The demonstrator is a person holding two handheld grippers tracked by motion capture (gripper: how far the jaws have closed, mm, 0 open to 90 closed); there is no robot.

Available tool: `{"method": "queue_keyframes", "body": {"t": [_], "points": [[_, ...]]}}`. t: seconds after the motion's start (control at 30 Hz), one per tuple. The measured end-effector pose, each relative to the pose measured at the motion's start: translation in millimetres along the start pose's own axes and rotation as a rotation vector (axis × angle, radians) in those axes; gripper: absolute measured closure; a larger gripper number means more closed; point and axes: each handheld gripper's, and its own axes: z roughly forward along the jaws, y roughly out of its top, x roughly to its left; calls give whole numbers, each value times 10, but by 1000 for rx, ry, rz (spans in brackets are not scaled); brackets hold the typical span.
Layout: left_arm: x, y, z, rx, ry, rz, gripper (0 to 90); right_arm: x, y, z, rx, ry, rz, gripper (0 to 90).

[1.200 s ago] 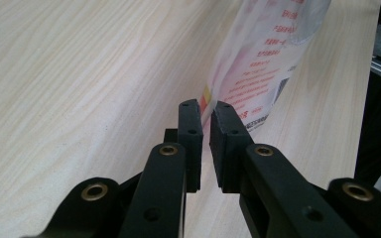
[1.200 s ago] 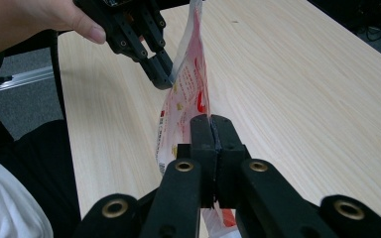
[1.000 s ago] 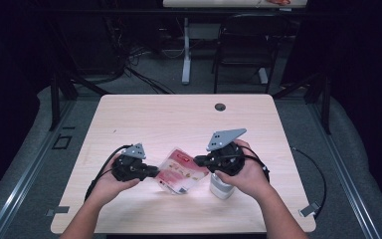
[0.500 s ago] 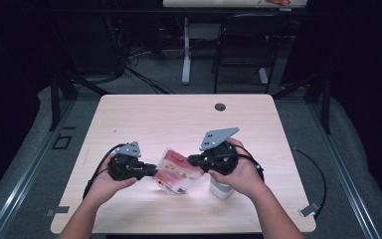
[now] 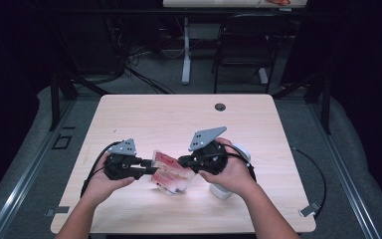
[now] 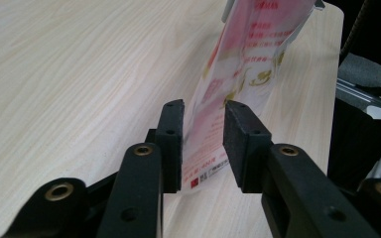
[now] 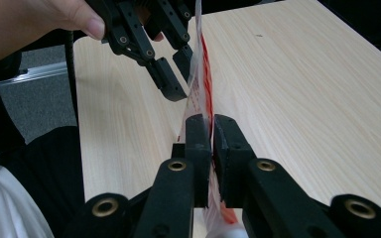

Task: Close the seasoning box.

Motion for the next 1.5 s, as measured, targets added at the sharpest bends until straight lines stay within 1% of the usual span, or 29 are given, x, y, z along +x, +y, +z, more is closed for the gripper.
{"method": "queue_keyframes", "body": {"t": [0.1, 0.2, 0.27, 0.33, 0.4, 0.5, 0.63, 0.67, 0.8, 0.83, 1.07, 1.2, 1.33, 1.5], "points": [[0, -2, -5, 11, 15, 13, 783, -5, 5, 15, -4, -2, 4, 848], [5, -9, -20, 14, 25, 13, 812, -21, 4, 15, -4, 0, 10, 840], [18, -18, -29, 18, 21, 8, 813, -25, 6, 22, -8, 3, 16, 809], [23, -25, -36, 23, 23, 7, 810, -23, 8, 33, -9, 6, 19, 799], [27, -30, -49, 26, 15, 2, 796, -16, 16, 34, -17, 11, 22, 776], [39, -42, -58, 33, 10, -8, 774, -11, 30, 20, -49, 15, 31, 759], [67, -68, -74, 38, -3, -23, 720, -12, 47, 7, -59, 15, 44, 730], [73, -76, -78, 31, -12, -32, 707, -15, 48, 5, -57, 15, 49, 721], [96, -96, -108, 24, -11, -38, 676, -7, 50, 0, -73, 18, 62, 698], [100, -101, -116, 19, -10, -45, 660, -1, 52, -1, -74, 17, 62, 691], [123, -117, -171, 3, 0, -57, 599, 39, 57, 2, -84, 18, 70, 654], [150, -131, -221, 0, 0, -68, 579, 71, 61, -27, -117, 36, 76, 627], [167, -145, -260, -6, 4, -75, 572, 90, 65, -76, -149, 44, 88, 610], [181, -160, -308, -5, 10, -74, 564, 66, 41, -165, -189, 22, 108, 577]]}}
